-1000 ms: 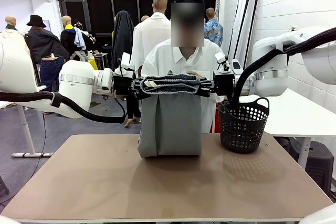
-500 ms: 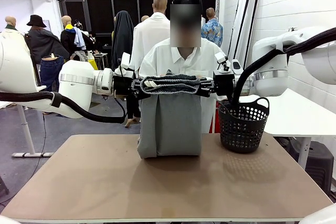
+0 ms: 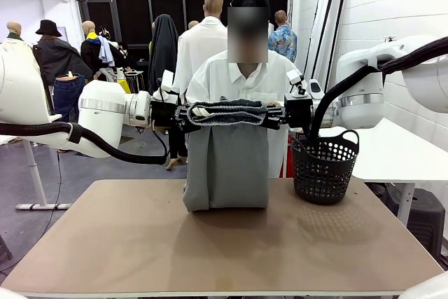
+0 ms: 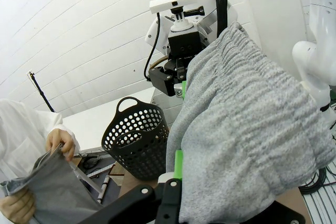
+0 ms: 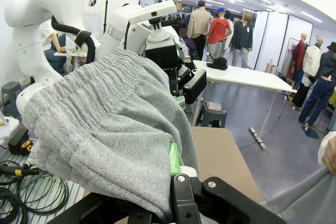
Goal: Fold the training pants.
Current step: Release the ends of the Training pants and then grab the overlapped ends.
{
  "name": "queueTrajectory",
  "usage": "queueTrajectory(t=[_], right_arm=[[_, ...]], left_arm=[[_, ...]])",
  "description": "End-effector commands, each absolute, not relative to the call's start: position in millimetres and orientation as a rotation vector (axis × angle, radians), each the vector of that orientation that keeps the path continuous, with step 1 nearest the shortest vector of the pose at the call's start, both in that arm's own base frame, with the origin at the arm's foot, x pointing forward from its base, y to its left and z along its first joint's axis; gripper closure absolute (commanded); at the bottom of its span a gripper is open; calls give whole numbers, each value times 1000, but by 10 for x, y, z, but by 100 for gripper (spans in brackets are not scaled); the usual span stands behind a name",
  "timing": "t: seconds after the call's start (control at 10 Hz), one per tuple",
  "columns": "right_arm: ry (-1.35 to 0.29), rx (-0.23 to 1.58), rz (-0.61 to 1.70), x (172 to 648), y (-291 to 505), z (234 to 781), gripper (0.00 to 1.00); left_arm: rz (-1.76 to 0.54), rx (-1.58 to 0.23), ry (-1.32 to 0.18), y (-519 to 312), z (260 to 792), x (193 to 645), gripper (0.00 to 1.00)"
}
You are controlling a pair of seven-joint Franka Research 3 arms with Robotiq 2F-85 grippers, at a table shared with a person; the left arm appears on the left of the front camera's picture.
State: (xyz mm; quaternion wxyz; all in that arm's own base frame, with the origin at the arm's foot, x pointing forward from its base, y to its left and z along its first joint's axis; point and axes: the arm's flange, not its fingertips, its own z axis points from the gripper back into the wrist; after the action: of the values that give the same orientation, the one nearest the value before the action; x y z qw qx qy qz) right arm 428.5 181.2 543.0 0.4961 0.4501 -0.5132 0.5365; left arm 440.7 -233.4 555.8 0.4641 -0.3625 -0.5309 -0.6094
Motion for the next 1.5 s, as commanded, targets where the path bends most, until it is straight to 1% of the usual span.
queueTrajectory(t=[0.0,1.4], right_arm=[[-1248,1092,1299,4258,1820,5445,100],[-1248,1092,1299,4258,1820,5445,100]], left_arm=[[-1484,-891,-1334,-2327,5582,4367,100],[-1484,-891,-1334,-2327,5582,4367,100]])
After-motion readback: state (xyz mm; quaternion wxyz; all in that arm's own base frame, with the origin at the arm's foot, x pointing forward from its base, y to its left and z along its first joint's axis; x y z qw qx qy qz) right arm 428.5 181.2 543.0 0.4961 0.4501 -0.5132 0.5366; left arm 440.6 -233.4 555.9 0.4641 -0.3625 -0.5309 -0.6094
